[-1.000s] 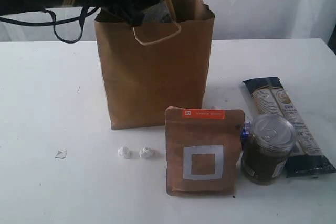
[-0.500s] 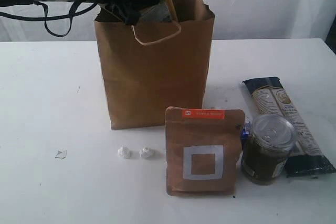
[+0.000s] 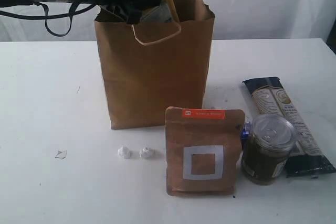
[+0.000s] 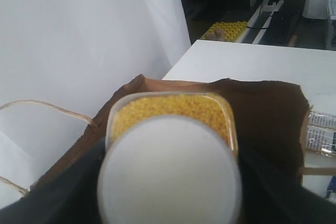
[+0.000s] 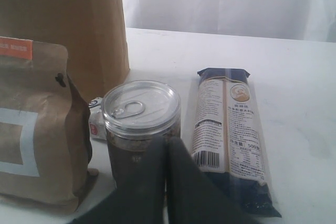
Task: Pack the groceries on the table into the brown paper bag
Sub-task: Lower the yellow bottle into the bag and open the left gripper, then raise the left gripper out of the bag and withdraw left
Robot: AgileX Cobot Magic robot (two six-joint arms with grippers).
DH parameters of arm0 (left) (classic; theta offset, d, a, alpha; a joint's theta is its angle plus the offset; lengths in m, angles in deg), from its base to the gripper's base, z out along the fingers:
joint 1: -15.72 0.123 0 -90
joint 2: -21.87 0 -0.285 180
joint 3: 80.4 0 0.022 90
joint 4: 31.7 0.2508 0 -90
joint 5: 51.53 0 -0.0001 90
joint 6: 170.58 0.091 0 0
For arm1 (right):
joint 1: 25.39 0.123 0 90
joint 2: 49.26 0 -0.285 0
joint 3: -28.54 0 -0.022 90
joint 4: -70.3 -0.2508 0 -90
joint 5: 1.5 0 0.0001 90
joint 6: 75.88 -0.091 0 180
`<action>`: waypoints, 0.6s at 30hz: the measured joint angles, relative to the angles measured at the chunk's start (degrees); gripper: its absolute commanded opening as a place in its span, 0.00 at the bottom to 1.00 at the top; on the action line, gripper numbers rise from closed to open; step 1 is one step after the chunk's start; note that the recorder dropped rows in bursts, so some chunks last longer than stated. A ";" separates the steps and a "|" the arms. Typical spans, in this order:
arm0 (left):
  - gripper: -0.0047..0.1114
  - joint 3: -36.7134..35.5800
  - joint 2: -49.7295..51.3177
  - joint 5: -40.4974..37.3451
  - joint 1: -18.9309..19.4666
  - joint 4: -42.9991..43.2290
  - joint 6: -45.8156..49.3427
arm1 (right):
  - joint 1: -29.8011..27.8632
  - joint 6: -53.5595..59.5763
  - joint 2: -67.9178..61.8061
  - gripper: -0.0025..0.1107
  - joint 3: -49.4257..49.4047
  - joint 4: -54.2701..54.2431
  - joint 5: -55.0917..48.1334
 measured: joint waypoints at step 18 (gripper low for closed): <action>0.64 0.89 -0.77 -0.43 0.00 -2.42 -4.13 | 0.00 0.00 0.00 0.02 0.00 0.00 0.00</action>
